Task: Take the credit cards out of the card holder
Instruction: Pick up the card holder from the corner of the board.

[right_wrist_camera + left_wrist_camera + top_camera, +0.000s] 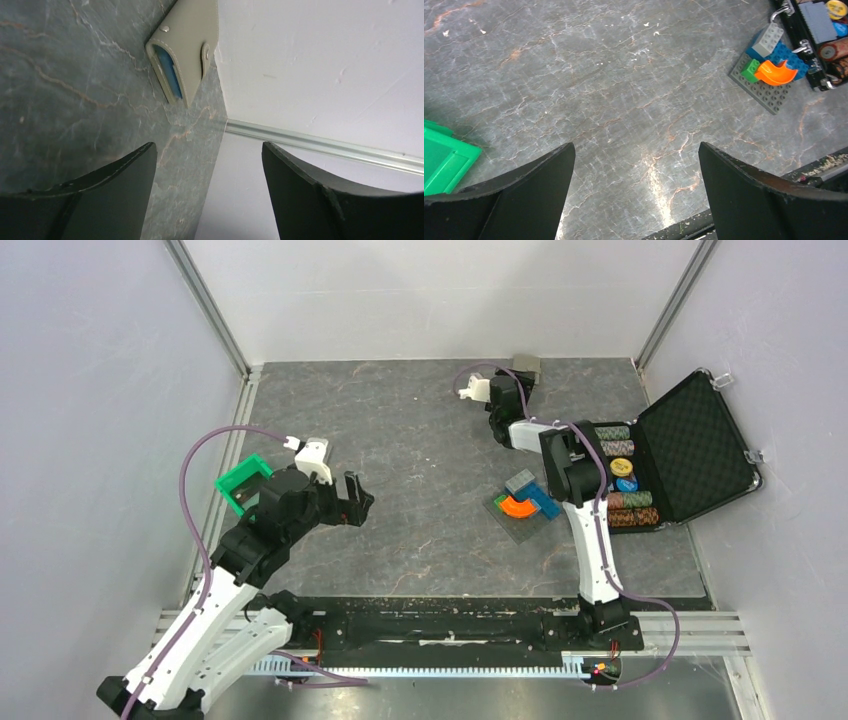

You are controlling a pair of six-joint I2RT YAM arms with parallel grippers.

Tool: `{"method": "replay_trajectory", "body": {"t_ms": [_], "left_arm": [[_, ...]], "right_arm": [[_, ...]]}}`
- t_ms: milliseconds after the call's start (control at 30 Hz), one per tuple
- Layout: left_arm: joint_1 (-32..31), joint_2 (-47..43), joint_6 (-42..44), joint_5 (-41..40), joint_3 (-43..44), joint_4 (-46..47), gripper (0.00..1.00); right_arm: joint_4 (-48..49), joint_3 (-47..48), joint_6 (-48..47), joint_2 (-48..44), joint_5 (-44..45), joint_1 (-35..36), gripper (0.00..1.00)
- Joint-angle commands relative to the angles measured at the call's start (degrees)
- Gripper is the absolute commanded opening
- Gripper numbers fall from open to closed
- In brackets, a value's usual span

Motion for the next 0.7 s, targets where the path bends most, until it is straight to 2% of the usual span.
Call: {"method": "replay_trajectory", "body": {"t_ms": [0,367,467,667], "left_arm": [[0.0,1.5,3.2,-3.8,0.9,0.1,1.00],[0.3,1.1,3.4,-8.4,1.2,-0.2,1.00],[0.6,0.9,3.3,-8.1,1.1,0.1,1.00],[0.6,0.5,3.3,-8.4,1.1,0.2,1.00]], "right_arm": [[1.8,7.8,-4.8,3.8,-0.6,-1.3,0.79],[4.4,13.5,-8.4,10.4,-4.3,-3.1,0.68],[3.9,16.6,-8.7,12.8,-5.1,-3.2,0.62],[3.4,20.2,-8.4,16.0,-7.0,-3.3,0.61]]}}
